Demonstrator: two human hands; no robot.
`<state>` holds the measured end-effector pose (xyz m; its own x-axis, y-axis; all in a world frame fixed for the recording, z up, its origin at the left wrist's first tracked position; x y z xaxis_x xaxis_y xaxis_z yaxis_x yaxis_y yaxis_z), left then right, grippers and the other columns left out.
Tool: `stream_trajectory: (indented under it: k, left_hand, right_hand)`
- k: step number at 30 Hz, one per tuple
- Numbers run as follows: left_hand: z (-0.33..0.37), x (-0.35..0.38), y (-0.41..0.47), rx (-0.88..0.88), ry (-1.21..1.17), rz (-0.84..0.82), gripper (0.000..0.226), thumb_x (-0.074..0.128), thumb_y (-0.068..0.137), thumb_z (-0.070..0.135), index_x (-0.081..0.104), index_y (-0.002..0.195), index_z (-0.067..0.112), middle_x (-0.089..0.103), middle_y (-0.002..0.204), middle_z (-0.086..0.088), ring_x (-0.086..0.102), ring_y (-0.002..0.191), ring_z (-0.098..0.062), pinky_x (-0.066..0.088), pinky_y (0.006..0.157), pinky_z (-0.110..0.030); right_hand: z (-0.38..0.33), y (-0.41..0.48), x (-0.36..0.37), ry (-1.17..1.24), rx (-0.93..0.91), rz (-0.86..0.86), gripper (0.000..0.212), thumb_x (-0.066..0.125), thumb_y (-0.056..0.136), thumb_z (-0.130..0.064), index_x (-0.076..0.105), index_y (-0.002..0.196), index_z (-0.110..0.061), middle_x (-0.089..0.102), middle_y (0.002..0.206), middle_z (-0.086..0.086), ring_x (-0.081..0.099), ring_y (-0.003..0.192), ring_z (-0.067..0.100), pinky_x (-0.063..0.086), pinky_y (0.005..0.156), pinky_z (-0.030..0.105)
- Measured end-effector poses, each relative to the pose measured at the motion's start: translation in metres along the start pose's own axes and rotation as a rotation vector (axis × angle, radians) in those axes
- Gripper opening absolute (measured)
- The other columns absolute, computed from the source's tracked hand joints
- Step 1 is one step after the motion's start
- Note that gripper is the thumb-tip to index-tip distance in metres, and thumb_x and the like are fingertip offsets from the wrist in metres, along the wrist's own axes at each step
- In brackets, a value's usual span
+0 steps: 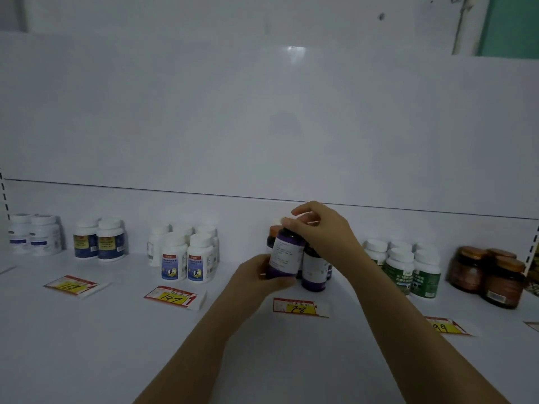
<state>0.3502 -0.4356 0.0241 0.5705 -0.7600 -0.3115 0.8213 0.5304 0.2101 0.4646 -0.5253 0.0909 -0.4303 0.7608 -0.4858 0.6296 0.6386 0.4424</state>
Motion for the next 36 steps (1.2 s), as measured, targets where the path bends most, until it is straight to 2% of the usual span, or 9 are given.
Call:
stream_trajectory:
  k: [6,9,14,18,23,26,31,34,36]
  left_hand:
    - [-0.003,-0.004,0.0,-0.15,-0.489,-0.295,0.035,0.062,0.081,0.016,0.057,0.116,0.011,0.072,0.105,-0.009,0.068,0.1,-0.023,0.055,0.088,-0.03]
    - [-0.005,-0.004,0.002,-0.159,-0.538,-0.304,0.034,0.063,0.08,0.014,0.056,0.113,0.012,0.071,0.106,-0.011,0.068,0.1,-0.024,0.056,0.085,-0.029]
    - [-0.005,-0.002,0.003,-0.076,-0.337,-0.129,0.047,0.071,0.079,0.011,0.053,0.122,0.009,0.069,0.108,-0.011,0.069,0.097,-0.022,0.054,0.09,-0.032]
    - [-0.002,-0.003,0.002,-0.084,-0.437,-0.183,0.035,0.066,0.082,0.009,0.056,0.115,0.009,0.072,0.099,-0.011,0.07,0.094,-0.026,0.056,0.085,-0.03]
    - [-0.001,0.0,-0.002,-0.137,-0.554,-0.331,0.031,0.061,0.084,0.004,0.056,0.114,0.008,0.072,0.101,-0.013,0.068,0.099,-0.03,0.056,0.086,-0.033]
    - [-0.003,-0.001,0.0,-0.107,-0.479,-0.229,0.041,0.066,0.081,0.004,0.054,0.12,0.009,0.069,0.109,-0.011,0.068,0.1,-0.027,0.055,0.089,-0.033]
    - [-0.004,0.0,0.004,-0.029,-0.231,-0.096,0.036,0.073,0.077,0.012,0.057,0.107,0.024,0.065,0.113,-0.001,0.065,0.103,-0.019,0.052,0.094,-0.035]
    - [-0.002,-0.001,0.004,-0.067,-0.378,-0.181,0.043,0.069,0.079,0.006,0.055,0.119,0.013,0.068,0.112,-0.01,0.067,0.101,-0.026,0.052,0.094,-0.038]
    - [-0.001,-0.003,0.003,-0.081,-0.496,-0.241,0.038,0.066,0.077,0.004,0.057,0.114,0.012,0.071,0.106,-0.013,0.069,0.098,-0.027,0.055,0.088,-0.034]
  right_hand:
    - [0.027,-0.005,0.003,0.569,0.164,-0.23,0.028,0.052,0.096,-0.026,0.06,0.12,-0.013,0.066,0.118,0.012,0.063,0.109,0.028,0.052,0.095,0.04]
    - [0.029,-0.007,-0.001,0.629,0.117,-0.225,0.026,0.055,0.094,-0.017,0.061,0.119,-0.011,0.067,0.114,0.014,0.065,0.104,0.029,0.055,0.089,0.037]
    - [0.026,-0.01,0.0,0.562,0.046,-0.12,0.029,0.065,0.088,-0.02,0.06,0.115,-0.015,0.07,0.102,0.005,0.069,0.088,0.014,0.056,0.072,0.023]
    - [0.023,-0.008,0.005,0.528,0.047,-0.139,0.026,0.057,0.093,-0.029,0.062,0.116,-0.019,0.068,0.109,0.003,0.065,0.101,0.019,0.054,0.081,0.027]
    - [0.027,-0.008,0.003,0.684,0.065,-0.275,0.031,0.052,0.095,-0.023,0.059,0.122,-0.009,0.062,0.123,0.017,0.059,0.115,0.034,0.047,0.099,0.047]
    - [0.025,-0.008,0.002,0.612,0.037,-0.178,0.022,0.057,0.093,-0.022,0.065,0.114,-0.018,0.068,0.113,0.01,0.063,0.108,0.028,0.051,0.096,0.045]
    - [0.025,-0.009,0.002,0.468,0.019,-0.07,0.028,0.062,0.089,-0.03,0.062,0.116,-0.021,0.072,0.104,-0.001,0.067,0.098,0.018,0.055,0.086,0.037]
    - [0.025,-0.008,0.001,0.513,0.05,-0.133,0.029,0.054,0.094,-0.033,0.059,0.119,-0.02,0.069,0.108,0.001,0.065,0.101,0.018,0.054,0.085,0.032]
    - [0.026,-0.008,0.0,0.615,0.092,-0.229,0.029,0.048,0.097,-0.028,0.057,0.123,-0.018,0.066,0.114,0.005,0.063,0.106,0.021,0.053,0.086,0.03]
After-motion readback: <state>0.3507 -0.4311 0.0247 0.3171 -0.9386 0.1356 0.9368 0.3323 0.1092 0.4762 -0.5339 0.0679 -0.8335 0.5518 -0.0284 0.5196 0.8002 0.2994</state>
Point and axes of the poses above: each hand's wrist, its own y-axis towards the middle knuckle, its own x-axis out of the palm, z = x × y, the point moved 1 cm from there along y, towards the middle knuckle
